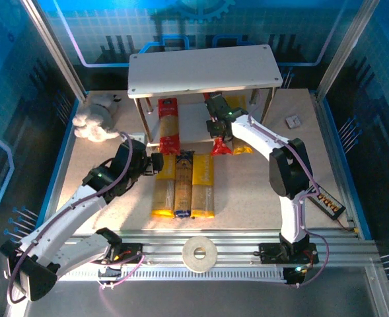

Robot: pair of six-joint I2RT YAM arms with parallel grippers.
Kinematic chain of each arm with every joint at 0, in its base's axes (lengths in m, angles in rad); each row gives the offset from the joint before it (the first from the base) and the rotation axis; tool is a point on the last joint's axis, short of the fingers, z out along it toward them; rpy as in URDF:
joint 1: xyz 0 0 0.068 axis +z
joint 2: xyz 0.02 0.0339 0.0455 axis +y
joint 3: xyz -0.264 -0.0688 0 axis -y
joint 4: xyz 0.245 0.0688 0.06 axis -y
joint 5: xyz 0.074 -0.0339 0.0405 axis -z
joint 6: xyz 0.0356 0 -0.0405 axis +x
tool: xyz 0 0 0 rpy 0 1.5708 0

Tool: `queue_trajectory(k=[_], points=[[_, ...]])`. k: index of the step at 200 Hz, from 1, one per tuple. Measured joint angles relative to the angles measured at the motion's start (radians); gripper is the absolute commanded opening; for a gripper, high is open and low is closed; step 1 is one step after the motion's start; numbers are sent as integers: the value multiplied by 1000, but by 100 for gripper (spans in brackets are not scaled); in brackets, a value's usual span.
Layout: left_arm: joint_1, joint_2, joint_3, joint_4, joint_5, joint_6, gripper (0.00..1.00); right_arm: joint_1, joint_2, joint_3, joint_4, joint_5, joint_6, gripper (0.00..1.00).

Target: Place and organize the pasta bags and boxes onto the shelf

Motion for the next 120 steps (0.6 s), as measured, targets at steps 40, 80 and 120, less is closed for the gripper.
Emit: queue_trajectory(k=[40,80,120], points=[[0,0,0,-8,0,0,80,-2,47,1,80,32,-2,54],[0,0,0,-19,0,0,80,-6,49,2,121,39,-2,70],[0,0,0,-22,11,-2,80,-7,-7,-78,207,14,-13,91]])
